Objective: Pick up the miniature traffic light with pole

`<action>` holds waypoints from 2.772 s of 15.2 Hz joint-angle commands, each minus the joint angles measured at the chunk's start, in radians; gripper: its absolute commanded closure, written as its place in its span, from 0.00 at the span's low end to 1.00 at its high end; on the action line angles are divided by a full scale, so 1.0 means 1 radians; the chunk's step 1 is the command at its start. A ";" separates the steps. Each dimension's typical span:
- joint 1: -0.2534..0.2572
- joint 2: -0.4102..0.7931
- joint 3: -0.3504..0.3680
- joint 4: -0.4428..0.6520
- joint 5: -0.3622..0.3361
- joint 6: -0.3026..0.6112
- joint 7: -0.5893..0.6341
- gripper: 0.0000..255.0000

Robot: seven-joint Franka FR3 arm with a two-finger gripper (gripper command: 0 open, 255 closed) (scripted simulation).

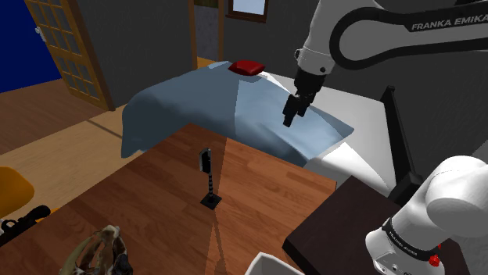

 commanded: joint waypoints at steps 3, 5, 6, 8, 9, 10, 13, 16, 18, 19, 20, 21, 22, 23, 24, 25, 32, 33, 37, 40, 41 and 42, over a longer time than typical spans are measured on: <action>0.011 0.125 0.060 0.049 0.000 0.086 0.066 0.00; 0.014 0.191 0.087 0.078 -0.009 0.126 0.099 0.00; 0.016 0.225 0.100 0.094 -0.016 0.145 0.117 0.00; 0.021 0.294 0.125 0.130 -0.034 0.181 0.154 0.00; 0.024 0.330 0.136 0.150 -0.046 0.197 0.173 0.00; 0.027 0.366 0.147 0.171 -0.059 0.213 0.193 0.00; 0.042 0.478 0.173 0.243 -0.107 0.252 0.254 0.00; 0.066 0.593 0.188 0.326 -0.164 0.279 0.317 0.00; 0.088 0.671 0.191 0.389 -0.204 0.290 0.357 0.00; 0.101 0.710 0.191 0.422 -0.223 0.294 0.376 0.00; 0.115 0.749 0.190 0.458 -0.242 0.296 0.393 0.00; 0.130 0.788 0.187 0.494 -0.259 0.297 0.410 0.00; 0.145 0.825 0.184 0.530 -0.275 0.297 0.424 0.00; 0.147 0.830 0.181 0.524 -0.278 0.308 0.426 0.00; 0.148 0.836 0.179 0.518 -0.281 0.319 0.428 0.00; 0.149 0.843 0.178 0.513 -0.285 0.330 0.430 0.00; 0.155 0.873 0.169 0.491 -0.302 0.380 0.440 0.00; 0.155 0.872 0.169 0.491 -0.302 0.380 0.440 1.00; 0.155 0.872 0.169 0.490 -0.302 0.380 0.440 1.00; 0.155 0.872 0.169 0.491 -0.302 0.380 0.440 1.00; 0.155 0.872 0.169 0.490 -0.302 0.380 0.440 1.00; 0.155 0.873 0.169 0.491 -0.302 0.380 0.440 1.00</action>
